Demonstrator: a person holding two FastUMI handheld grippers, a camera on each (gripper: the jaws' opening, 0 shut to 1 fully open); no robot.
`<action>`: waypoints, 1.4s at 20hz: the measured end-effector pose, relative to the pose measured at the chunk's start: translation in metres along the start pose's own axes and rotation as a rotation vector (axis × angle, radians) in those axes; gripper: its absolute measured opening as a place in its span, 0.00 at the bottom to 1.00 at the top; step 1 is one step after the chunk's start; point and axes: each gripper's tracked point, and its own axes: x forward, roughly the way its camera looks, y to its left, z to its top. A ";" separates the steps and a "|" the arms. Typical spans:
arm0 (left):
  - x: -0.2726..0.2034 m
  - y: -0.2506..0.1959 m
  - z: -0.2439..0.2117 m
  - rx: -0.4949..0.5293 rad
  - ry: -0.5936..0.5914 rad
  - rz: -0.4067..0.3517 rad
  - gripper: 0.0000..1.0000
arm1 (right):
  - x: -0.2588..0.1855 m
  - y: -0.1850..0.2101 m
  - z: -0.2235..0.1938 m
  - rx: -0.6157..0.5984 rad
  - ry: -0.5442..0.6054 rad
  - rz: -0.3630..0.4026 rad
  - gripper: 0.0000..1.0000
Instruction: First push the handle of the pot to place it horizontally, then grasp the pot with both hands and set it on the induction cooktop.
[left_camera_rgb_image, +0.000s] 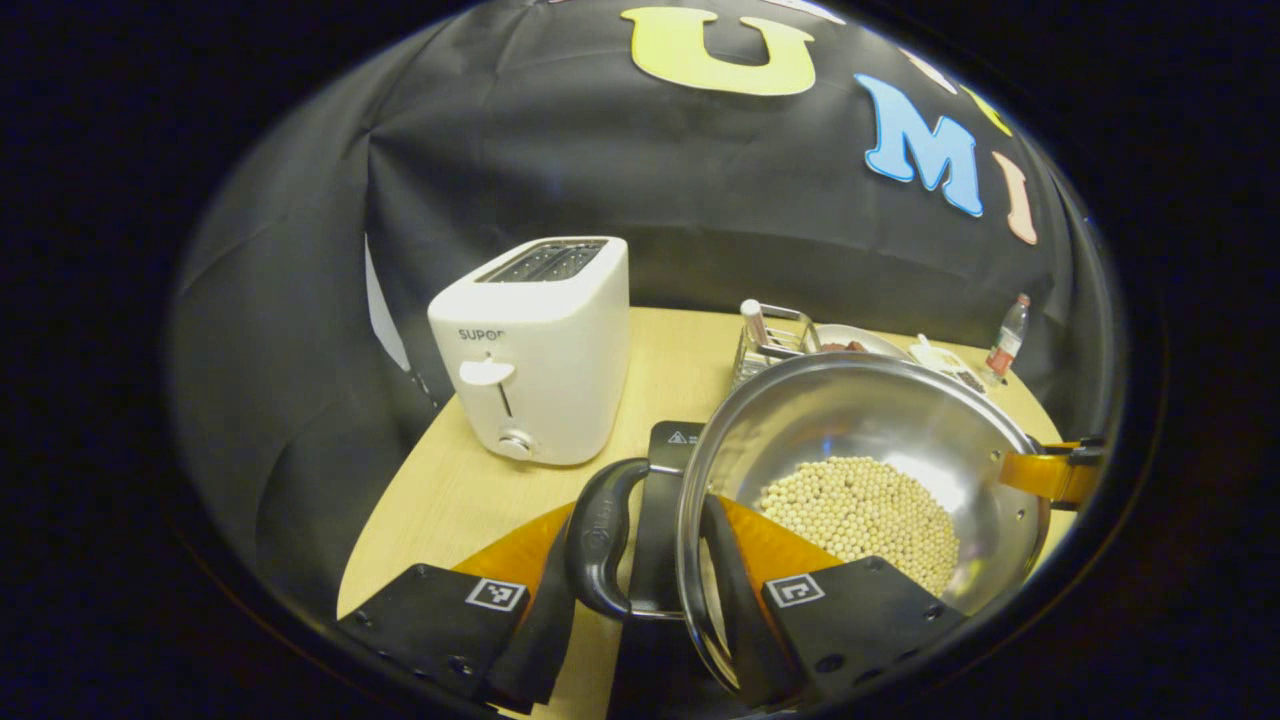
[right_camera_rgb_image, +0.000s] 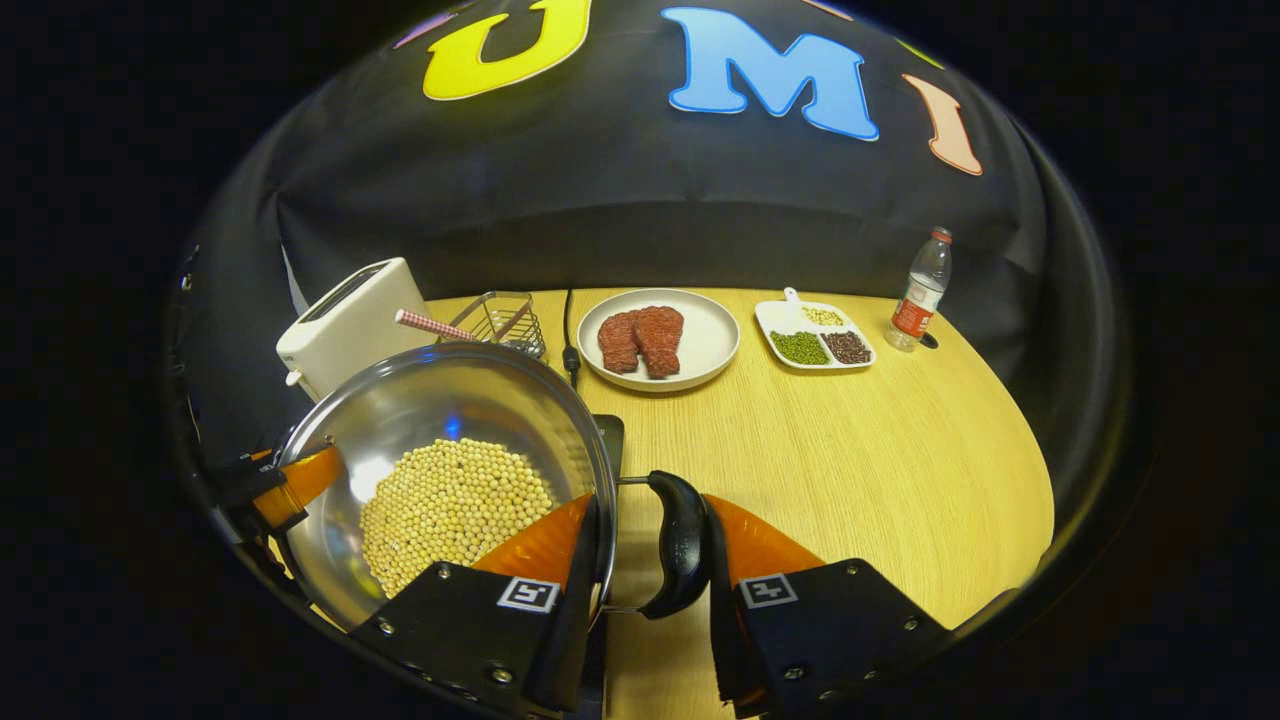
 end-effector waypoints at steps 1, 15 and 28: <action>0.003 0.001 0.003 0.005 -0.009 0.000 0.73 | -0.002 0.001 0.000 0.004 -0.003 0.001 0.51; -0.034 -0.001 0.053 0.061 -0.212 0.057 0.96 | -0.028 -0.007 0.035 -0.075 -0.174 -0.002 0.98; -0.208 -0.164 0.110 0.059 -0.497 0.026 0.96 | -0.177 -0.127 0.048 -0.090 -0.456 0.000 0.98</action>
